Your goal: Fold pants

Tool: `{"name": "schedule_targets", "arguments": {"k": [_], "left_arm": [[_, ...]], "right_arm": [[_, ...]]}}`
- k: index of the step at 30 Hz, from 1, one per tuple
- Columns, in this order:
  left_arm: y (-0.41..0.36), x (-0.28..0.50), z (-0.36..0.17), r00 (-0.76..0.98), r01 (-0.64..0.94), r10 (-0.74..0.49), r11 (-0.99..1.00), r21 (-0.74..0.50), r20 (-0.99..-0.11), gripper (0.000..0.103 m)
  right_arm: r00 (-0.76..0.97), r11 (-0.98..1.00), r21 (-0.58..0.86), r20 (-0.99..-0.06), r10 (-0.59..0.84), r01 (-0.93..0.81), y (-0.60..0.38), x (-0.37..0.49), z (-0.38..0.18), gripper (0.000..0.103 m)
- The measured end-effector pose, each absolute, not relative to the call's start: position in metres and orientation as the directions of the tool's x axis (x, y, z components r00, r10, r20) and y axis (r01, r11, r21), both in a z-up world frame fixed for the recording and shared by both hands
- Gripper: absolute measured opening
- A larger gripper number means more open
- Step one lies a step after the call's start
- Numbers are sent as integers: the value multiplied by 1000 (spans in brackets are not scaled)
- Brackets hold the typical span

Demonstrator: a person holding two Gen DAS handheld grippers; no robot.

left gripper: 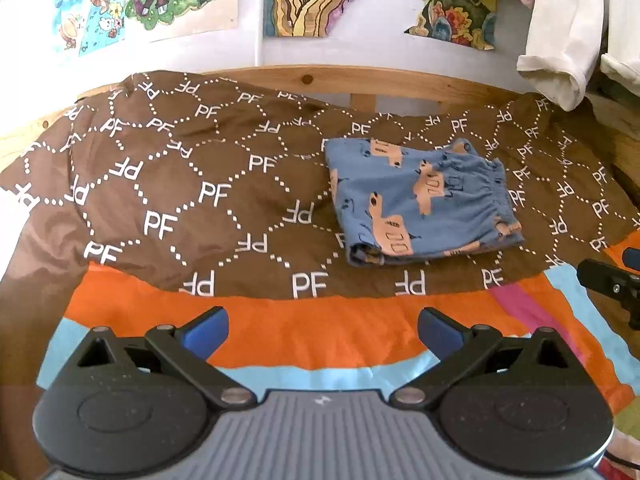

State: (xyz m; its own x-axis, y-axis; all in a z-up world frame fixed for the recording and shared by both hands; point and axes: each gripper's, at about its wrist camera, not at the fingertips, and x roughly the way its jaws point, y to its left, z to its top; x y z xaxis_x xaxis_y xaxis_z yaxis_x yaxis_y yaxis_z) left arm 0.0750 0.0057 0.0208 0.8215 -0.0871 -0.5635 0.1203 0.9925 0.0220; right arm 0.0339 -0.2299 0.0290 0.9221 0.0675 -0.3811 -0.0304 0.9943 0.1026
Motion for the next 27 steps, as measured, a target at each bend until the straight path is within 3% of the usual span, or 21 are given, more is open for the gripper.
{"name": "schedule_targets", "arguments": {"k": [27], "left_arm": [[11, 62, 11, 822, 114, -78, 993, 30, -564, 103]], "right_arm": [[913, 994, 100, -399, 85, -49, -225, 19, 24, 102]]}}
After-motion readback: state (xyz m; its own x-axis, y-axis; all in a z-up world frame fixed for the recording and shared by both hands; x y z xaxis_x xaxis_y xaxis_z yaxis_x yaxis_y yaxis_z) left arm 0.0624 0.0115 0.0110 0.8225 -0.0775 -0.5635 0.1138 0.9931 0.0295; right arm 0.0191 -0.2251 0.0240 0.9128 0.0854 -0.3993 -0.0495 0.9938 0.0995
